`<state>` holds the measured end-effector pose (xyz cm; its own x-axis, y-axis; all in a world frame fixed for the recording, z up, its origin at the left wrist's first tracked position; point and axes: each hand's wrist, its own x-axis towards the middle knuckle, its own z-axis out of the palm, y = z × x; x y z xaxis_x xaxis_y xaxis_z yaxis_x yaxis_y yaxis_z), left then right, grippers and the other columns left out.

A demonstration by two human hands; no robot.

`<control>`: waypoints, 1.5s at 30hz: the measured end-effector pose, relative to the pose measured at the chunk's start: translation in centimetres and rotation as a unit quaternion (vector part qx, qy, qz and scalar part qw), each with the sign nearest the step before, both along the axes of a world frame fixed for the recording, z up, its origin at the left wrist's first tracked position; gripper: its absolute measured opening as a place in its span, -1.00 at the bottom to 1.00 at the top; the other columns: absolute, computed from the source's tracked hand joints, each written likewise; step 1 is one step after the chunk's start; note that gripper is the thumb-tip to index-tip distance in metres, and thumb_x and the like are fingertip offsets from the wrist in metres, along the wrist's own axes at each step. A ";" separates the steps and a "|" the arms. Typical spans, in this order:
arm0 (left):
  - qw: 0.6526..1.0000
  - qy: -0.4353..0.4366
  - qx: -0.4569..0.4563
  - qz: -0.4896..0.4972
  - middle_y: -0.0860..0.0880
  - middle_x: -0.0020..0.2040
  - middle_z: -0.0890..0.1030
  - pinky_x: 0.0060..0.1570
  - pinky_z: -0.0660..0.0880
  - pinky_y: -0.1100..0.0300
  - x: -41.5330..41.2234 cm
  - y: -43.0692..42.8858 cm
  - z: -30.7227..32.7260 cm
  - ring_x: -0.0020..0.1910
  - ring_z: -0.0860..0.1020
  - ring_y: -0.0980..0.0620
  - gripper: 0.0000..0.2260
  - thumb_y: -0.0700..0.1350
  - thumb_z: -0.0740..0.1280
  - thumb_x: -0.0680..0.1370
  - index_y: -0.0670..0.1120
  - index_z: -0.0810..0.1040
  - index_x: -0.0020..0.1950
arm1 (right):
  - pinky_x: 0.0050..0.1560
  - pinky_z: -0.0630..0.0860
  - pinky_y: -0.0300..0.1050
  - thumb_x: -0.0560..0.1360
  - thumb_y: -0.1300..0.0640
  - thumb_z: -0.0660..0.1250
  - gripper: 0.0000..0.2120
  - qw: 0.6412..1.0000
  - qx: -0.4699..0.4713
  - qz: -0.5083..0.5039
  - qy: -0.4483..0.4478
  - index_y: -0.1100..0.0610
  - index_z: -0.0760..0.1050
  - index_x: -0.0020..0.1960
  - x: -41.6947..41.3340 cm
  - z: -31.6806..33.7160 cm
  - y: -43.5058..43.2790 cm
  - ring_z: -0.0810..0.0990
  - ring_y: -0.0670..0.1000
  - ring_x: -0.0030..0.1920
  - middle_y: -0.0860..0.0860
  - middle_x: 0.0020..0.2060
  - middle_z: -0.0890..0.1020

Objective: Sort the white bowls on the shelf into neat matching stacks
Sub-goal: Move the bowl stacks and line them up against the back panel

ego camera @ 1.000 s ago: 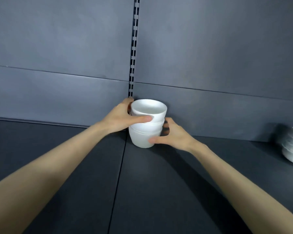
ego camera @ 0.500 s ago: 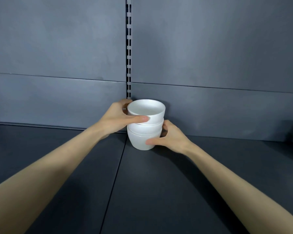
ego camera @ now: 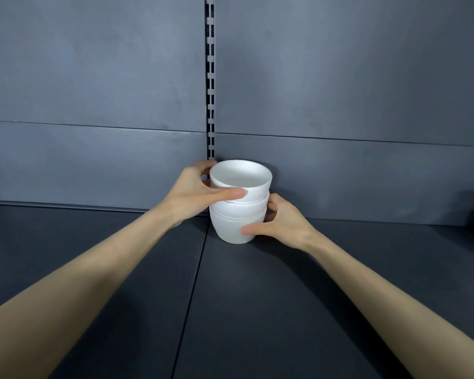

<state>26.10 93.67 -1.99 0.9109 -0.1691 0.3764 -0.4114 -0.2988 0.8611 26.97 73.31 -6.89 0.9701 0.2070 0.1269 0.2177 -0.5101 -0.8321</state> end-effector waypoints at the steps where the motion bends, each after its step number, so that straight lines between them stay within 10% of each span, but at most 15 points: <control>1: 1.000 0.003 0.001 -0.003 0.25 -0.04 0.52 0.01 0.48 0.36 0.1 0.0 0.0 0.01 0.52 0.28 -0.58 -0.12 0.58 0.31 0.20 0.40 -0.08 | 0.18 0.54 -0.02 0.02 -0.20 0.57 -0.13 1.000 0.000 -0.001 0.000 -0.01 0.39 0.26 0.0 0.0 0.0 0.58 -0.10 0.12 -0.16 0.12 0.60; 5: 0.999 0.028 0.010 -0.015 0.24 -0.02 0.52 -0.04 0.47 0.44 0.2 0.4 -0.1 0.00 0.50 0.30 -0.51 -0.03 0.62 0.26 0.09 0.46 0.07 | 0.19 0.54 -0.03 0.03 -0.20 0.57 -0.13 1.000 0.005 0.003 0.002 -0.02 0.38 0.27 -0.1 -0.2 -0.1 0.57 -0.11 0.14 -0.16 0.13 0.59; 8: 0.997 0.050 0.042 -0.028 0.26 0.11 0.48 0.00 0.42 0.43 0.4 0.4 -0.1 0.14 0.48 0.26 -0.01 0.11 0.60 0.10 -0.03 0.25 0.45 | 0.18 0.54 -0.03 0.04 -0.20 0.57 -0.14 1.000 0.005 0.006 0.003 -0.02 0.37 0.27 -0.2 -0.1 -0.1 0.58 -0.12 0.13 -0.16 0.13 0.59; 36: 0.998 0.055 0.037 -0.011 0.20 -0.01 0.58 -0.18 0.48 0.41 -0.2 -0.1 -0.3 -0.04 0.55 0.32 -0.54 -0.14 0.59 0.30 0.17 0.41 -0.02 | 0.19 0.55 -0.03 0.03 -0.17 0.58 -0.10 0.998 0.048 0.023 0.036 0.02 0.36 0.31 -0.6 -0.2 0.2 0.59 -0.09 0.14 -0.12 0.14 0.60; 45: 0.998 0.057 -0.009 0.008 0.20 -0.04 0.61 -0.22 0.51 0.39 -1.3 0.3 0.3 -0.07 0.57 0.31 -0.58 -0.18 0.59 0.30 0.16 0.48 -0.03 | 0.15 0.57 -0.03 0.23 0.16 0.62 -0.37 0.997 0.081 0.008 0.020 0.08 0.47 0.24 -1.0 0.8 1.0 0.64 -0.04 0.07 -0.05 0.04 0.67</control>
